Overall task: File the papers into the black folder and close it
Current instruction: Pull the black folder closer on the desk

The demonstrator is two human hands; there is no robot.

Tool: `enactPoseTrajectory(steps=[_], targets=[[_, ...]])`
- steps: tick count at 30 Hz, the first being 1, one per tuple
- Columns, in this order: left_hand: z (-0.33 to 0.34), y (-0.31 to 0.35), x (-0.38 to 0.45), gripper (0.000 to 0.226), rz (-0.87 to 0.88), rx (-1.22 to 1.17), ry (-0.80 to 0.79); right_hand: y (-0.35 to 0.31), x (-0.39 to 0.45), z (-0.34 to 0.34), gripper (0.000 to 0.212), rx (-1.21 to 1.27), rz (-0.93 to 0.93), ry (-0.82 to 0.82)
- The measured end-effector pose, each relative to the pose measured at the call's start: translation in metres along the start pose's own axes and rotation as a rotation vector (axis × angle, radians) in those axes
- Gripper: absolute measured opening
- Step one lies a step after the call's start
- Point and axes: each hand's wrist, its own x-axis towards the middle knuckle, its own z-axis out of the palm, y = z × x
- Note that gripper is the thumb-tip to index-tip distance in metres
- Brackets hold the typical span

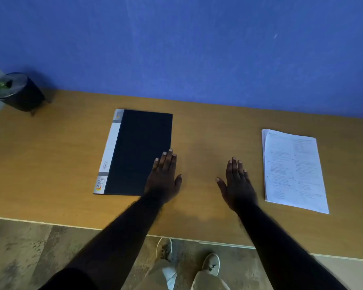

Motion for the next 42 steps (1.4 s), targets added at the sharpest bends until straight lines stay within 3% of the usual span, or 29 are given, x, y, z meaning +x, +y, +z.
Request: enactPoseTrajectory(steps=[11, 21, 29, 35, 42], targets=[[0.007, -0.058, -0.003, 0.076, -0.081, 0.037, -0.045, -0.035, 0.011, 0.019, 0.077, -0.01, 0.017, -0.095], [-0.005, -0.124, -0.01, 0.07, -0.22, 0.0, 0.027, -0.117, 0.03, 0.036, 0.076, 0.024, -0.097, -0.141], [-0.016, -0.175, -0.029, 0.065, -0.381, 0.055, -0.01, -0.17, 0.035, 0.045, 0.074, 0.065, -0.199, -0.149], [-0.025, -0.187, -0.036, 0.053, -0.616, -0.031, 0.024, -0.197, 0.035, 0.036, 0.075, 0.112, -0.053, -0.184], [-0.027, -0.191, -0.029, 0.045, -0.747, -0.251, 0.016, -0.212, 0.048, 0.023, 0.072, 0.509, 0.263, -0.283]])
